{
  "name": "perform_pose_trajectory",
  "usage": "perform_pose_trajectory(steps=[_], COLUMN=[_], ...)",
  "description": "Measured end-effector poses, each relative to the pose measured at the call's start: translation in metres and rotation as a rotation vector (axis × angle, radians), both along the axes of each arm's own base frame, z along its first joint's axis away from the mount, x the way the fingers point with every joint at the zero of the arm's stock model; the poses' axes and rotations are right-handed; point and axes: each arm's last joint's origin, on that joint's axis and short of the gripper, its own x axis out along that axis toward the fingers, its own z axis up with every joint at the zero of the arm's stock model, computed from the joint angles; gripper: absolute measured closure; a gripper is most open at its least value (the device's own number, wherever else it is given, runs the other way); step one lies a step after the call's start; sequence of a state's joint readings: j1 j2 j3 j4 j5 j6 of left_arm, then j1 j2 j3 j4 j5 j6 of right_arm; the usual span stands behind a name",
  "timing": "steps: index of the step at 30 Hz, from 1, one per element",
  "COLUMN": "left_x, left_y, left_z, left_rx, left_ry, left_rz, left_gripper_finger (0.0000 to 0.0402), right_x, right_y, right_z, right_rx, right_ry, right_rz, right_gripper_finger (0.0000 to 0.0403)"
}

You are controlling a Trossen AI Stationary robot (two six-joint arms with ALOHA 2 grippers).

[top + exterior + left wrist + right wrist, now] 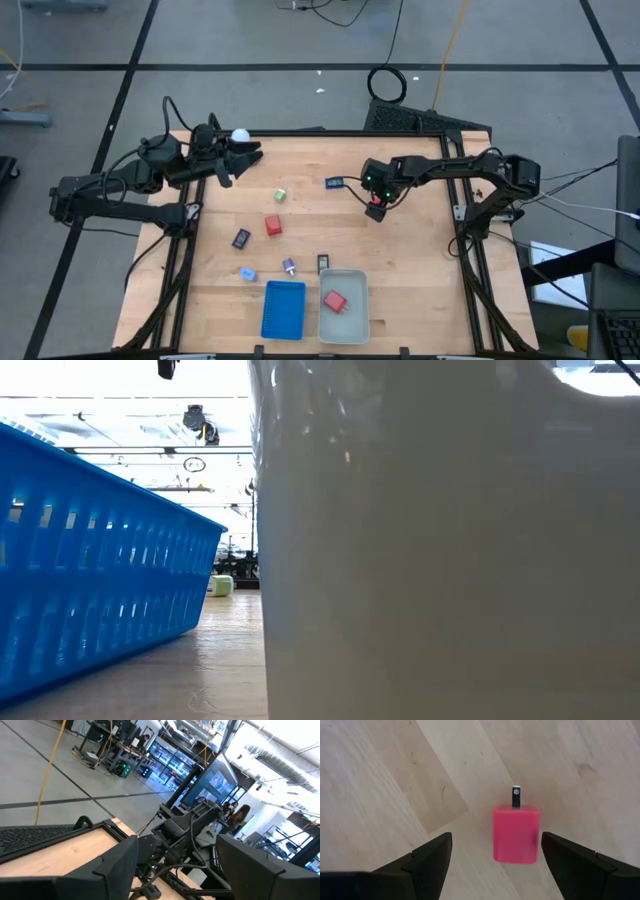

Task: Pick & Place Office items
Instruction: Put the pink charger adapter into the gray bin

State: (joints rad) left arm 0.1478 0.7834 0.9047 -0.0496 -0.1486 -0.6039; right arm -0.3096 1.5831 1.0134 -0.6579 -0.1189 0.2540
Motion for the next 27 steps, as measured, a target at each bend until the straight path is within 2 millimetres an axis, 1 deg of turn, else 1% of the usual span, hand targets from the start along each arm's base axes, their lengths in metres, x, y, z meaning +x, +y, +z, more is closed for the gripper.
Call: perform_pose_trajectory(steps=[6, 12, 15, 21, 24, 27], left_x=[0.0, 0.0, 0.0, 0.0, 0.0, 0.0], left_y=[0.0, 0.0, 0.0, 0.0, 0.0, 0.0], left_z=[0.0, 0.0, 0.0, 0.0, 0.0, 0.0], left_rx=[0.001, 0.001, 0.002, 0.003, 0.008, 0.009], left_ry=[0.0, 0.0, 0.001, 0.001, 0.003, 0.003], left_rz=[0.0, -0.011, -0.014, -0.013, -0.012, -0.012], left_gripper_finger=[0.0131, 0.0131, 0.0131, 0.0131, 0.0131, 0.0131], right_x=[0.002, 0.003, 0.0, -0.015, -0.019, -0.018], right_y=[-0.002, -0.002, -0.001, 0.004, 0.005, 0.005], right_z=[0.0, -0.001, -0.011, -0.034, -0.04, -0.04], right_rx=[-0.048, -0.06, -0.058, -0.034, -0.029, -0.028], right_ry=[-0.006, -0.02, -0.024, 0.037, 0.032, 0.016], right_rz=[0.001, 0.021, 0.015, 0.006, -0.023, -0.04], right_gripper_finger=[0.0105, 0.0105, 0.0105, 0.0105, 0.0105, 0.0105])
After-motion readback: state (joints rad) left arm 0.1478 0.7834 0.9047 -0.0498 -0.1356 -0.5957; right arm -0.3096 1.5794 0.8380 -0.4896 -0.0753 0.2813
